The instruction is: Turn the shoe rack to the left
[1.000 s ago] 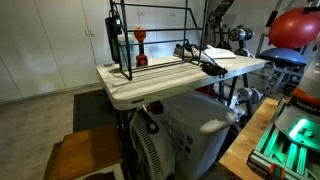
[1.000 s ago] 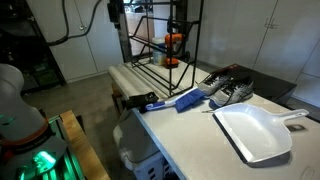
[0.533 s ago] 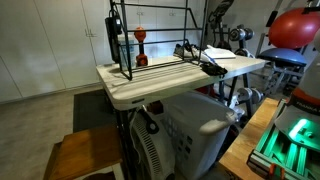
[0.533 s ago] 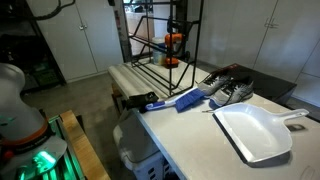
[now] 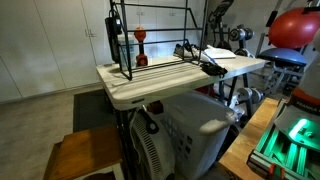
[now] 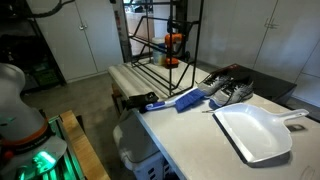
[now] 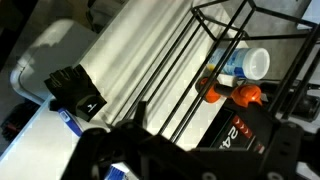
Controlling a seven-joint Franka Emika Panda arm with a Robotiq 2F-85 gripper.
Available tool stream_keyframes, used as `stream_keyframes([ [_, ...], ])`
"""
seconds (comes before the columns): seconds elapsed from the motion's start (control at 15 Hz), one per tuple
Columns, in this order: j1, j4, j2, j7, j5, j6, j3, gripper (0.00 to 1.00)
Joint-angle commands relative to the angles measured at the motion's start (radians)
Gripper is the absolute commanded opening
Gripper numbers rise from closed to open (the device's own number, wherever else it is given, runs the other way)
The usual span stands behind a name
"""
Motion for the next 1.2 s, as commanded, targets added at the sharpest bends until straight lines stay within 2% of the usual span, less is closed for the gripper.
stream_keyframes([
  [0.0,-0.004,0.077,0.046,0.129,-0.026,-0.004,0.028,1.00],
  [0.27,-0.003,0.122,0.089,0.286,-0.097,0.055,0.085,1.00],
  [0.67,0.030,0.172,0.161,0.525,-0.244,0.078,0.159,1.00],
  [1.13,0.067,0.214,0.230,0.816,-0.399,0.098,0.198,1.00],
])
